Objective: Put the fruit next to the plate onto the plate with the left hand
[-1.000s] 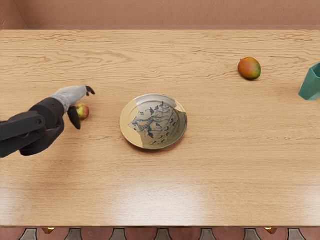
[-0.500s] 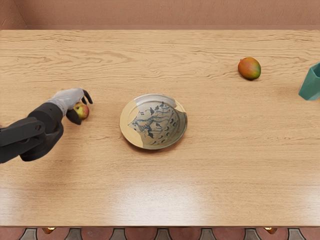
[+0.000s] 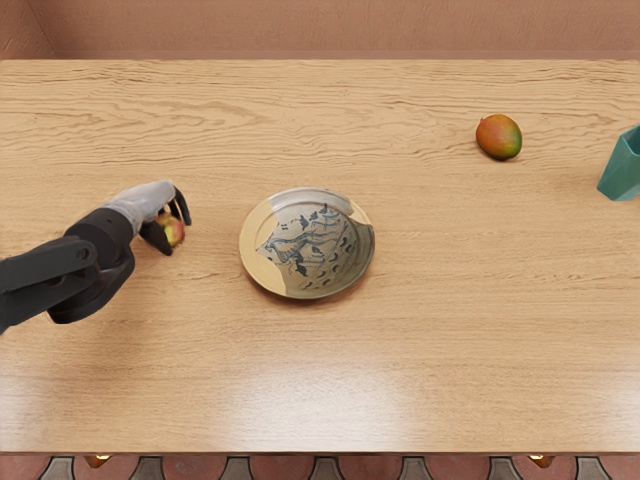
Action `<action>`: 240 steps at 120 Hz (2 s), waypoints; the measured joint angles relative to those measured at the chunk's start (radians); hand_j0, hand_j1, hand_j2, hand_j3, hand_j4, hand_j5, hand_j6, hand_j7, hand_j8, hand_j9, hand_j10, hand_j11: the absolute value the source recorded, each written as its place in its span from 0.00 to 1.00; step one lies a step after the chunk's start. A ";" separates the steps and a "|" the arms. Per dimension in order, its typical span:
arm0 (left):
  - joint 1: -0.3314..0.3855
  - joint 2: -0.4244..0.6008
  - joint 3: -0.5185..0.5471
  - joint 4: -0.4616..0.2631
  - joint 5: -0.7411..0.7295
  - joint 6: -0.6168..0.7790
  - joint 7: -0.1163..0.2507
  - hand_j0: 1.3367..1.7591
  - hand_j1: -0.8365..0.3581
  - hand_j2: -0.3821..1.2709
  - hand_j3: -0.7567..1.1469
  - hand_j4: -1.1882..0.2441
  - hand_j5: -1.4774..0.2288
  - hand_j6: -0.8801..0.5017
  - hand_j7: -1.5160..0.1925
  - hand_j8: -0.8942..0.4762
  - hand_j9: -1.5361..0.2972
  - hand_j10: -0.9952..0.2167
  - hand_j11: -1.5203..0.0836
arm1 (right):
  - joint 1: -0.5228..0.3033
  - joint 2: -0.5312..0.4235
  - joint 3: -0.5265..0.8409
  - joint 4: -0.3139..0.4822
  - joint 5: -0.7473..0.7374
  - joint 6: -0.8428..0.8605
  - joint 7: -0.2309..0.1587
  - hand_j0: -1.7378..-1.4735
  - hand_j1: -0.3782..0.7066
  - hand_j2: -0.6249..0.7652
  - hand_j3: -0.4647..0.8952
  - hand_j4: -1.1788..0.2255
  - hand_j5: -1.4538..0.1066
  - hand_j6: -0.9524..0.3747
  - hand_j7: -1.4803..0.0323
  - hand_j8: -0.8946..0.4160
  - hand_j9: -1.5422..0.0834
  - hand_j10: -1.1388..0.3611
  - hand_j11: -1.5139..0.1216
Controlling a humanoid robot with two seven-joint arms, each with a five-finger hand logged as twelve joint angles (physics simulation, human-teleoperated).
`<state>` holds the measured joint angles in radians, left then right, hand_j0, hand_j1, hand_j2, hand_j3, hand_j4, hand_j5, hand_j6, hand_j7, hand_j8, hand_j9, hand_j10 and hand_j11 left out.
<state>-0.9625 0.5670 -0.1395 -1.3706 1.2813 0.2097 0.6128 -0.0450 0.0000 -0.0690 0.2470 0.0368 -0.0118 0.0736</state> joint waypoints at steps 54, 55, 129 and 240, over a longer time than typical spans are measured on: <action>-0.105 -0.070 -0.329 -0.005 -0.450 -0.204 -0.002 0.75 0.45 0.47 0.40 0.34 0.32 0.28 0.35 0.32 0.33 0.25 0.37 | 0.000 0.000 0.000 -0.001 0.000 0.000 0.000 0.30 0.04 0.45 0.34 0.83 0.92 0.71 0.97 0.67 0.94 0.75 0.92; -0.105 -0.078 -0.331 -0.005 -0.452 -0.207 -0.002 0.75 0.45 0.47 0.40 0.34 0.32 0.28 0.35 0.32 0.33 0.25 0.37 | 0.000 0.000 0.000 -0.001 0.000 0.000 0.000 0.30 0.04 0.45 0.34 0.83 0.92 0.71 0.97 0.67 0.94 0.75 0.92; -0.110 -0.156 -0.307 0.006 -0.511 -0.419 -0.002 0.76 0.81 0.29 0.40 0.67 0.67 0.50 0.70 0.52 0.67 0.62 0.75 | 0.000 0.000 0.000 -0.002 0.000 0.000 0.000 0.30 0.04 0.45 0.34 0.83 0.92 0.71 0.97 0.67 0.94 0.75 0.92; 0.106 0.366 -0.516 0.255 -1.506 -0.821 -0.002 0.76 0.99 0.23 0.40 0.83 0.86 0.63 0.88 0.65 0.83 0.82 0.94 | 0.000 0.000 0.000 0.000 0.000 0.001 0.000 0.30 0.04 0.45 0.34 0.83 0.92 0.71 0.97 0.67 0.94 0.75 0.92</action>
<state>-0.8569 0.9331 -0.6559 -1.1155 -0.2244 -0.6116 0.6109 -0.0445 0.0000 -0.0690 0.2469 0.0368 -0.0111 0.0736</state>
